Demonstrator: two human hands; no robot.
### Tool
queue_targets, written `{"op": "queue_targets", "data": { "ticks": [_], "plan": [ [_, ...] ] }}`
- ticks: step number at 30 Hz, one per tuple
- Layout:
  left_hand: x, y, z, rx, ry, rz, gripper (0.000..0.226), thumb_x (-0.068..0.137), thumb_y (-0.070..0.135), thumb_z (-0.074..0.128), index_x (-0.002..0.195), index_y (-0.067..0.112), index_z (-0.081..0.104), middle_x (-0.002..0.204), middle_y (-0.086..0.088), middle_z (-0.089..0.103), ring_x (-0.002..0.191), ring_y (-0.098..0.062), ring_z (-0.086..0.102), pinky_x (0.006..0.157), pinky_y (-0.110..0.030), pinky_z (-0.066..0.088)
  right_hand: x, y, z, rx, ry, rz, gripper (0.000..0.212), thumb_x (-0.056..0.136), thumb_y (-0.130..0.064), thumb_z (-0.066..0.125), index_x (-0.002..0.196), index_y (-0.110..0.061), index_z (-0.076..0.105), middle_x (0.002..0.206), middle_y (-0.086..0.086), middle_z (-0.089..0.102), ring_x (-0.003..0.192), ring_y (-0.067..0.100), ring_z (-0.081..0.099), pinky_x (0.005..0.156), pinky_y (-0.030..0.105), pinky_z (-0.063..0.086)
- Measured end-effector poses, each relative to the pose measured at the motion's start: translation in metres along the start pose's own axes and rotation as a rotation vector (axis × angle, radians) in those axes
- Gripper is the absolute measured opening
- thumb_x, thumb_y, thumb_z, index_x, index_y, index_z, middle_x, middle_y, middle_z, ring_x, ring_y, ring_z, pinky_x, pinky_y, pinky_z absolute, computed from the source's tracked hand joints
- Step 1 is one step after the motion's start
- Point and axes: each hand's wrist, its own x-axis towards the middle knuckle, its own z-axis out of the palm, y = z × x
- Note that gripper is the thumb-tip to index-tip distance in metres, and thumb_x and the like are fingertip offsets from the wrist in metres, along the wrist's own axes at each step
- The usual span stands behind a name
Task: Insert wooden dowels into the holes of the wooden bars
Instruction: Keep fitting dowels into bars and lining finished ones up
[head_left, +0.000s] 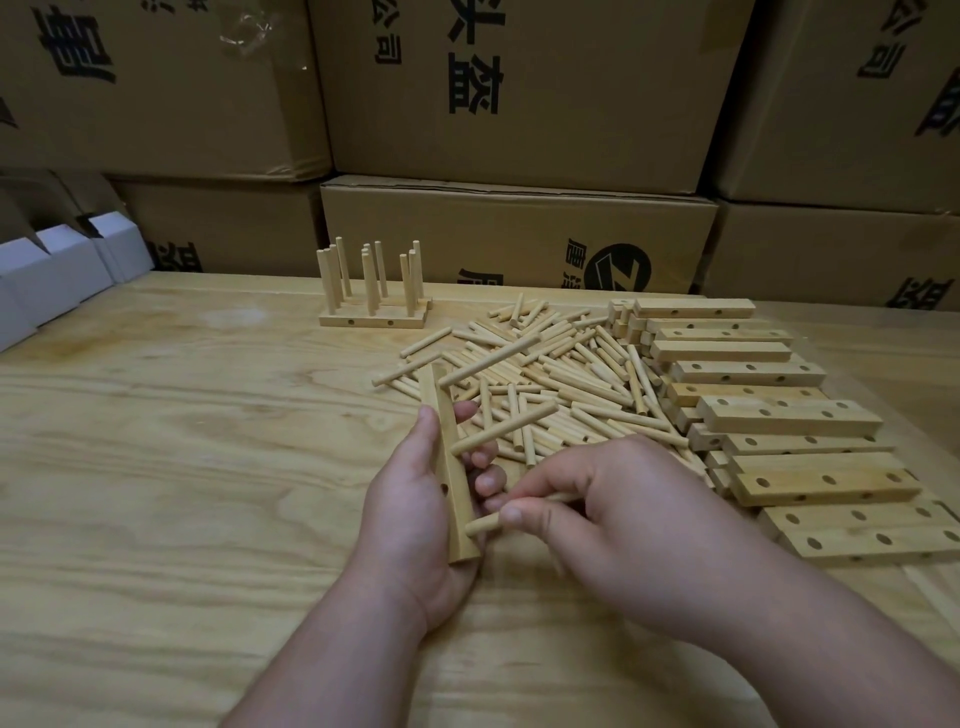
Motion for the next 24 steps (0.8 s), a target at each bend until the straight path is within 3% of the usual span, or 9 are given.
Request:
{"op": "queue_targets", "data": {
  "ticks": [2,4,7,10,13,15,20,22,24],
  "plan": [
    [0.0,0.0,0.001,-0.004,0.001,0.03,0.036,0.103,0.045,0.044,0.111,0.017,0.064,0.064,-0.003,0.051,0.053,-0.015,0.045,0.043,-0.026,0.044,0.002,0.001,0.001,0.1,0.055,0.041,0.002,0.089,-0.038,0.074,0.091,-0.037,0.073,0.064,-0.043,0.059,0.063,-0.018,0.059,0.056,0.005,0.041],
    [0.001,0.0,0.002,-0.034,0.015,0.059,0.035,0.104,0.045,0.042,0.11,0.018,0.063,0.066,-0.005,0.057,0.057,-0.018,0.054,0.064,-0.039,0.058,0.003,0.003,0.003,0.272,0.131,0.111,0.025,0.083,-0.05,0.075,0.1,-0.047,0.057,0.077,-0.028,0.071,0.067,-0.003,0.068,0.059,0.016,0.048],
    [0.0,0.002,0.003,-0.106,0.004,0.092,0.033,0.105,0.048,0.036,0.113,0.021,0.053,0.078,-0.011,0.068,0.074,-0.027,0.066,0.098,-0.061,0.047,0.005,0.002,0.008,0.384,0.189,0.207,0.038,0.075,-0.066,0.071,0.104,-0.048,0.054,0.079,-0.005,0.074,0.065,0.005,0.07,0.06,0.032,0.054],
    [-0.001,0.001,0.004,-0.124,-0.052,0.125,0.031,0.105,0.05,0.032,0.114,0.023,0.045,0.093,-0.018,0.071,0.086,-0.033,0.067,0.096,-0.066,0.049,0.005,0.001,0.013,0.354,0.116,0.227,0.027,0.08,-0.055,0.073,0.087,-0.029,0.075,0.067,-0.003,0.071,0.054,0.004,0.058,0.054,0.029,0.048],
    [0.0,-0.003,0.002,-0.069,-0.1,0.175,0.033,0.099,0.052,0.038,0.117,0.025,0.045,0.103,-0.023,0.07,0.082,-0.032,0.069,0.078,-0.056,0.058,0.006,0.005,0.013,0.422,0.066,0.265,0.018,0.083,-0.039,0.078,0.079,-0.022,0.079,0.054,-0.007,0.059,0.05,0.006,0.049,0.051,0.025,0.039],
    [-0.001,-0.004,0.001,-0.048,-0.119,0.19,0.039,0.091,0.055,0.046,0.117,0.026,0.047,0.106,-0.025,0.07,0.086,-0.033,0.07,0.079,-0.054,0.058,0.007,0.006,0.011,0.468,0.049,0.299,0.016,0.082,-0.034,0.08,0.078,-0.018,0.08,0.055,-0.004,0.06,0.05,0.008,0.047,0.052,0.024,0.037],
    [0.002,-0.002,-0.003,0.041,-0.073,0.298,0.027,0.09,0.055,0.048,0.105,0.039,0.064,0.114,-0.023,0.072,0.101,-0.032,0.07,0.093,-0.063,0.054,0.021,-0.001,0.013,0.42,-0.076,0.339,0.005,0.084,-0.027,0.08,0.087,-0.024,0.082,0.074,-0.01,0.076,0.064,0.001,0.068,0.059,0.018,0.051],
    [0.005,0.002,-0.006,0.048,0.028,0.396,0.032,0.092,0.049,0.047,0.12,0.039,0.059,0.117,-0.014,0.073,0.109,-0.027,0.071,0.085,-0.051,0.059,0.043,-0.003,0.014,0.247,-0.057,0.291,0.006,0.088,-0.032,0.076,0.089,-0.027,0.08,0.079,-0.011,0.077,0.073,0.004,0.071,0.067,0.024,0.056],
    [0.007,0.007,-0.01,0.039,0.119,0.494,0.035,0.098,0.045,0.051,0.132,0.037,0.052,0.12,-0.003,0.073,0.114,-0.021,0.069,0.085,-0.04,0.058,0.075,-0.006,0.012,0.122,-0.012,0.247,0.009,0.09,-0.036,0.072,0.085,-0.03,0.077,0.076,-0.013,0.075,0.066,0.002,0.068,0.056,0.025,0.053]
  ]
}}
